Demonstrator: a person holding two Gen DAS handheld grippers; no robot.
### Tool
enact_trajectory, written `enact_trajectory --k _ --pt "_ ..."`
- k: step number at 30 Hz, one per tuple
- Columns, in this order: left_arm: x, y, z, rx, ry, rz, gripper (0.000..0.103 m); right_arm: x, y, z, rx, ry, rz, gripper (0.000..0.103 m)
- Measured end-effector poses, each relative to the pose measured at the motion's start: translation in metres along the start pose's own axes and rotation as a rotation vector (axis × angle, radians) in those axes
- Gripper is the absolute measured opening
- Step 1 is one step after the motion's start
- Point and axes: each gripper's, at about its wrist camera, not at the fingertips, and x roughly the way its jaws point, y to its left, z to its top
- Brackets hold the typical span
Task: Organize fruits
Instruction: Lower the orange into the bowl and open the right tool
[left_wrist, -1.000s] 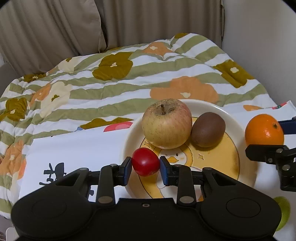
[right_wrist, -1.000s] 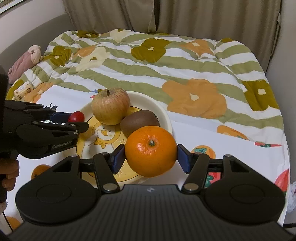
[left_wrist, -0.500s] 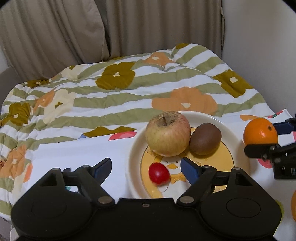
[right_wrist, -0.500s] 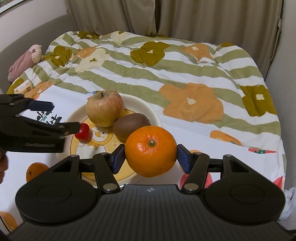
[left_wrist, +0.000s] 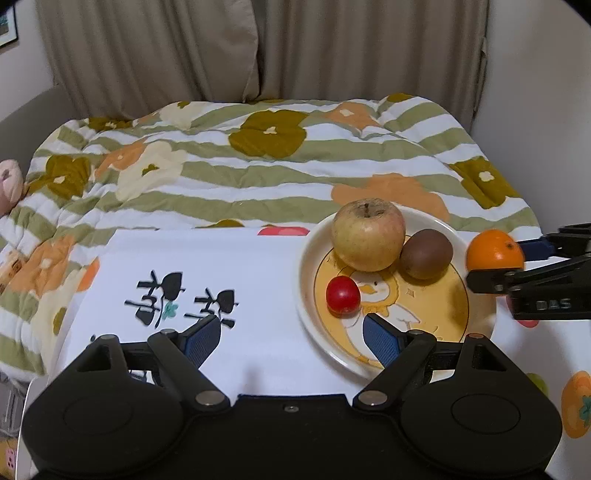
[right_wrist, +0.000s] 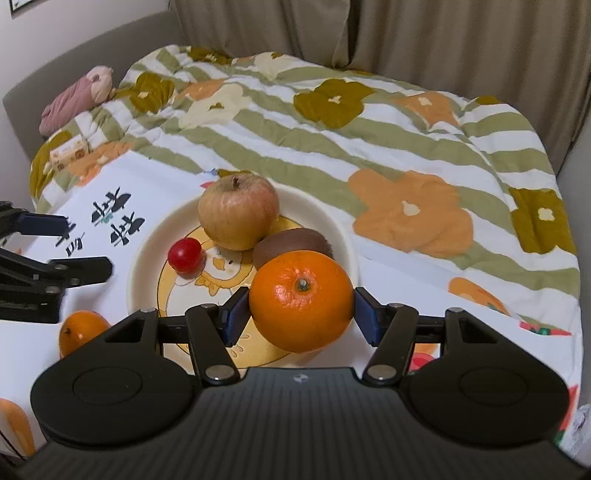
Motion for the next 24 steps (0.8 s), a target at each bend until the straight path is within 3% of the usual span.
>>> enact_trajectory --k 14,15,17,20,24 --pt "-0.006 0.014 -0.017 -0.050 0.023 0.027 0.088 0.028 0.020 -0.005 -0.063 0.044 0.018 0.076" --pt "-0.007 0.014 -0.018 -0.051 0.022 0.027 0.088 0.027 0.021 -0.006 -0.065 0.031 0.006 0.077" --pt "-0.008 0.014 -0.018 -0.052 0.022 0.026 0.088 0.020 0.024 -0.006 -0.091 -0.020 -0.023 0.101" --pt "-0.009 0.014 -0.018 -0.050 0.018 0.026 0.088 0.009 0.025 -0.006 -0.105 -0.074 -0.056 0.103" --pt "-0.012 0.012 -0.021 -0.043 0.010 0.034 0.088 0.006 0.024 -0.007 -0.087 -0.057 -0.060 0.103"
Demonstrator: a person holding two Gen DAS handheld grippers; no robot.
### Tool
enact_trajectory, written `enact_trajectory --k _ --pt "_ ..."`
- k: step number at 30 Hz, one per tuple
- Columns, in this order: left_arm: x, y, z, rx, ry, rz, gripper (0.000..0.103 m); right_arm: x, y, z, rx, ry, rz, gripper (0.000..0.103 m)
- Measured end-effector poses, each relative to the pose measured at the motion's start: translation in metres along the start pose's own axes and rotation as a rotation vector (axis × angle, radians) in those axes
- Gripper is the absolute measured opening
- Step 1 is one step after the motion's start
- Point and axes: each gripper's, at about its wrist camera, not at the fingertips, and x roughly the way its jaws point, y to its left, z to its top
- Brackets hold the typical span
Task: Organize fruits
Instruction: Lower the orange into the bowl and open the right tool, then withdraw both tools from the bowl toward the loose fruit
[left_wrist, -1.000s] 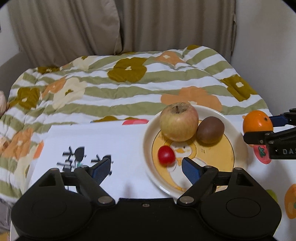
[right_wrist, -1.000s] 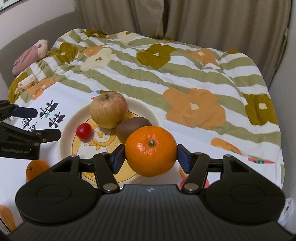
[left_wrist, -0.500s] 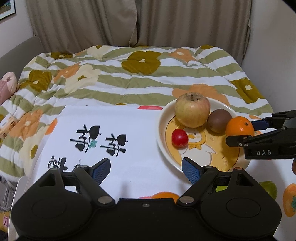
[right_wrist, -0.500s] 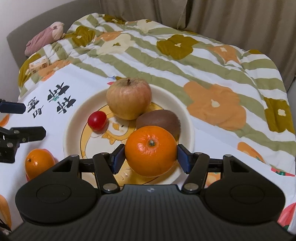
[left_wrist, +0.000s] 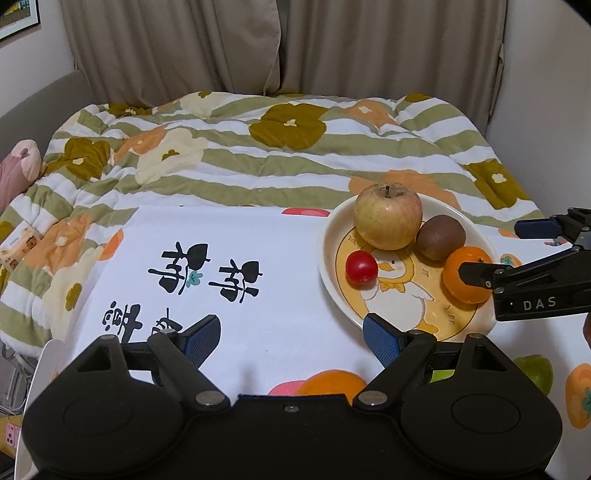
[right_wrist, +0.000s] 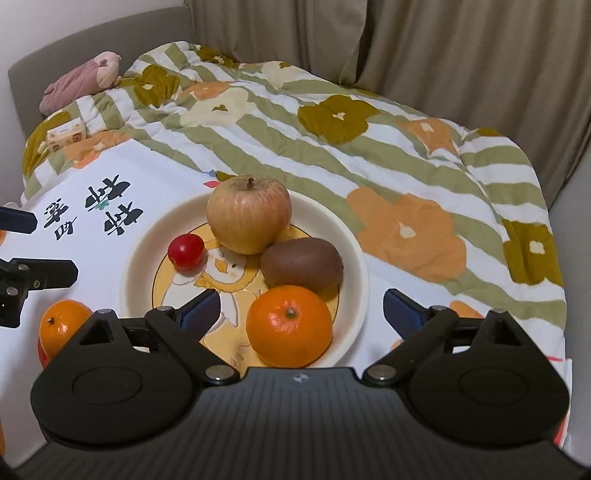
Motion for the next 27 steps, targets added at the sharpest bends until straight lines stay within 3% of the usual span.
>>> enact_trajectory --k 16,27 --pt "-0.039 0.011 -0.010 -0.027 -0.072 -0.009 0.088 -0.054 0.008 -0.005 0.057 -0.057 -0.032 0.103" --pt "-0.094 0.024 -0.027 0.019 -0.206 -0.072 0.098 -0.122 0.030 -0.026 0.161 -0.100 -0.117 0.103"
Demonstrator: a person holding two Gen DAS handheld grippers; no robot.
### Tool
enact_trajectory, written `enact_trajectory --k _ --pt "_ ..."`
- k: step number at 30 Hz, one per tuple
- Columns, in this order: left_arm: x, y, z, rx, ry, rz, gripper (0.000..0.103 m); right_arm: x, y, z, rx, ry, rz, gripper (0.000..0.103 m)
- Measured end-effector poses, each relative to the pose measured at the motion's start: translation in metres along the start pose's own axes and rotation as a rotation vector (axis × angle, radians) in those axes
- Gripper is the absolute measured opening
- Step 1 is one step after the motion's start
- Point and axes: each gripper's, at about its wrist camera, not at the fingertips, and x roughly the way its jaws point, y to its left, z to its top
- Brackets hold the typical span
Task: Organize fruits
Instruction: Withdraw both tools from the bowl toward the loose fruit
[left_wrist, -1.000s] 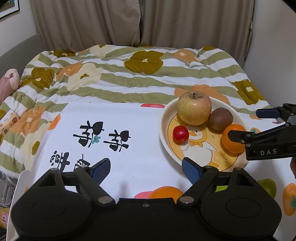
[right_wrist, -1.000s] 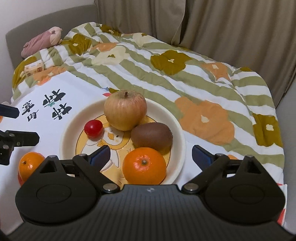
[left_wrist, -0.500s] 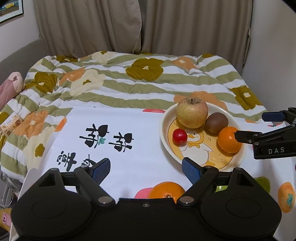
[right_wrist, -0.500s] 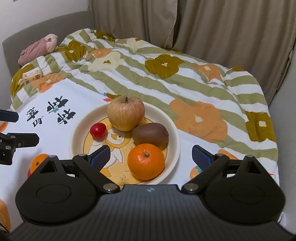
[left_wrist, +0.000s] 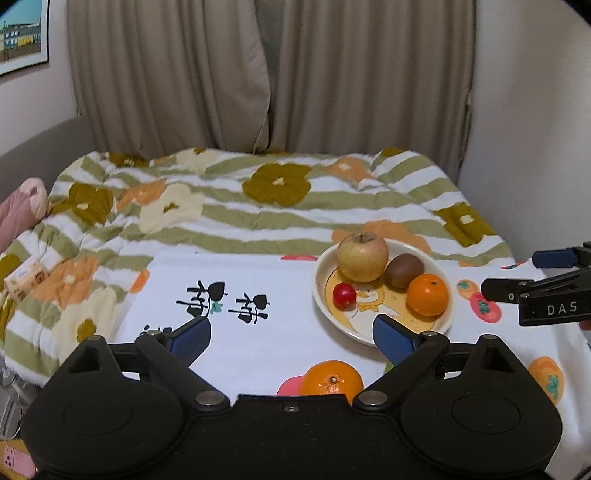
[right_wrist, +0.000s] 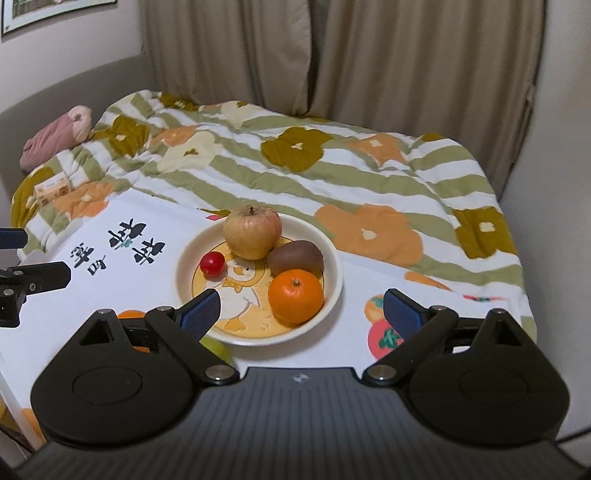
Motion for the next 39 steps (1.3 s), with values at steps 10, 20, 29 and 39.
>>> enact_trajectory --k 10,20,29,39 --pt "-0.038 0.015 -0.017 0.071 -0.039 -0.083 0.102 -0.054 0.025 -0.029 0.104 -0.012 -0.074 0.103" --pt "-0.044 0.019 -0.044 0.216 -0.052 -0.189 0.103 -0.077 0.060 -0.070 0.141 0.018 -0.135 0.103" --pt "-0.018 0.014 -0.066 0.333 0.026 -0.332 0.102 -0.073 0.078 -0.108 0.196 0.078 -0.173 0.103" --pt "0.027 -0.009 -0.090 0.501 0.102 -0.407 0.082 -0.052 0.085 -0.138 0.225 0.138 -0.163 0.103"
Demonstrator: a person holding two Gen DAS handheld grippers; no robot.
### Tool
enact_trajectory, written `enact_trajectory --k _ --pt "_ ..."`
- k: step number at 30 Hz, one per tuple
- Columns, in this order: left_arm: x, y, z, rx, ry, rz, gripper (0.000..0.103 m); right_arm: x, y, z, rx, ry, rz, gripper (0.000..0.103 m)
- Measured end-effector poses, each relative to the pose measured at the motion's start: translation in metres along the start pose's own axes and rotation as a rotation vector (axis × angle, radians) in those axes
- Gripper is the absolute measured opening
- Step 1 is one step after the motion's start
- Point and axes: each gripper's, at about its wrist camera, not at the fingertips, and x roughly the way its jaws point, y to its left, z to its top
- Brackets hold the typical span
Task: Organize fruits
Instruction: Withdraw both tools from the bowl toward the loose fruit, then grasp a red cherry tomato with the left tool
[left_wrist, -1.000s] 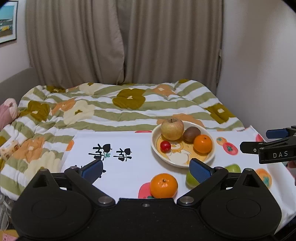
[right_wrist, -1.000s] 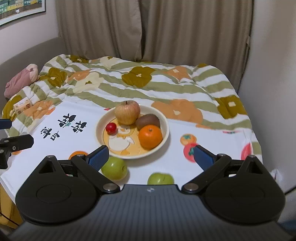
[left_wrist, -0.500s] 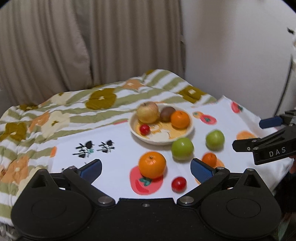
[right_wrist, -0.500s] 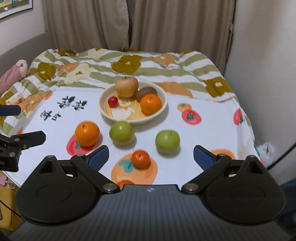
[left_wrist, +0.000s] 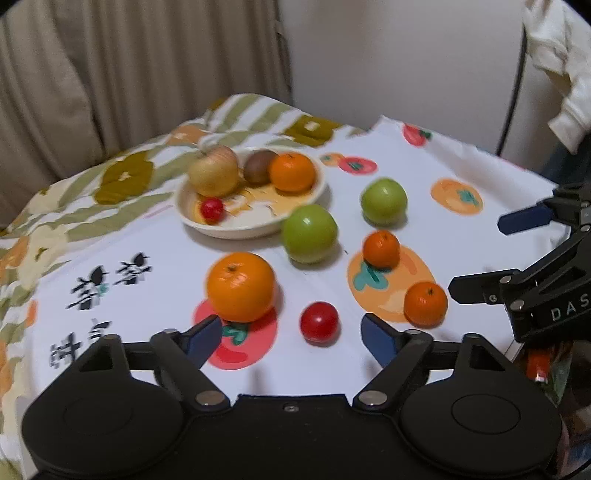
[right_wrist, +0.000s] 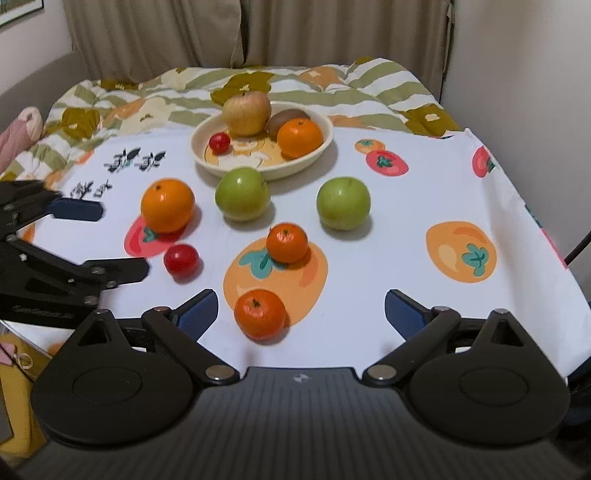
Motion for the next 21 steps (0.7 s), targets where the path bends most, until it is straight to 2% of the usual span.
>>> enact_trajectory --k 4,12,21 --pt "0.023 -0.006 -0.001 0.034 0.035 -0.028 0.066 0.010 0.003 -0.007 -0.012 0.018 0.019 0.103" --pt "0.044 -0.013 0.001 0.046 0.068 -0.062 0.055 0.022 0.001 -0.012 0.007 0.039 0.044 0.102" --pt "0.056 -0.012 0.002 0.017 0.091 -0.077 0.038 0.030 0.004 -0.014 -0.005 0.065 0.069 0.090"
